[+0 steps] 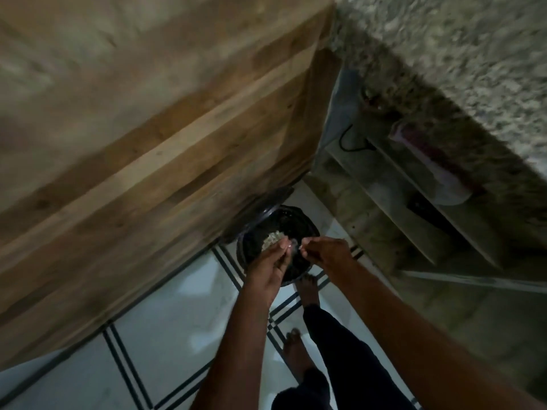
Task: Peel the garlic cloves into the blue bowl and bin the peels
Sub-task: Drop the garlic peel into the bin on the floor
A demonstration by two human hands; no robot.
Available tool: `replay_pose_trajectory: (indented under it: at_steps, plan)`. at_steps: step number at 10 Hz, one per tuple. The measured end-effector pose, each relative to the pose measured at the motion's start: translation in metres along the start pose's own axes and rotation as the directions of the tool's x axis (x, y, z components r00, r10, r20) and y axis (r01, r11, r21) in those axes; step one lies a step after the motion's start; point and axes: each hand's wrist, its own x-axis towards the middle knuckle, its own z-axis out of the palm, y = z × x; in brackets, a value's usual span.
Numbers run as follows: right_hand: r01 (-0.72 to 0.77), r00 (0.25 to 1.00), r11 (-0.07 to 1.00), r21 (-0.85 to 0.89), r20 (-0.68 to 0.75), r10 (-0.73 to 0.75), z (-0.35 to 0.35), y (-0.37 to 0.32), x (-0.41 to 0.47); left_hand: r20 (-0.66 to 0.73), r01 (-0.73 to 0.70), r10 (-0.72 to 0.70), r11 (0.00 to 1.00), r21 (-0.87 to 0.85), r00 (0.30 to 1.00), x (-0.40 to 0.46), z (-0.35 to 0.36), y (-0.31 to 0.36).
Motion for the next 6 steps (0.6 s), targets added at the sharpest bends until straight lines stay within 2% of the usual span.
replay_pose_trajectory:
  at_steps: [1,2,3,4,5,6]
  plan:
    - [-0.026,0.997,0.983,-0.183,-0.074,0.012,0.005,0.021,0.086,-0.095,0.007,0.007,0.99,0.144,0.995,0.088,-0.019,-0.013]
    - [0.001,0.999,0.95,-0.312,-0.031,-0.012,0.007,0.044,0.152,-0.188,-0.003,0.099,0.889,0.457,0.977,0.159,-0.035,-0.025]
    - [0.089,0.99,0.885,-0.457,-0.056,-0.128,0.007,0.07,0.202,-0.01,-0.11,0.325,0.348,0.931,0.946,0.209,-0.047,-0.032]
    - [0.242,0.931,0.654,-0.717,-0.019,-0.365,0.007,0.099,0.24,0.065,-0.087,0.458,0.028,0.996,0.887,0.254,-0.066,-0.045]
    - [0.243,0.924,0.655,-0.716,-0.035,-0.382,0.012,0.107,0.246,0.168,-0.101,0.532,-0.153,0.983,0.83,0.269,-0.066,-0.055]
    - [0.255,0.935,0.665,-0.702,0.004,-0.354,0.011,0.107,0.255,0.234,-0.1,0.528,-0.271,0.958,0.817,0.259,-0.061,-0.053]
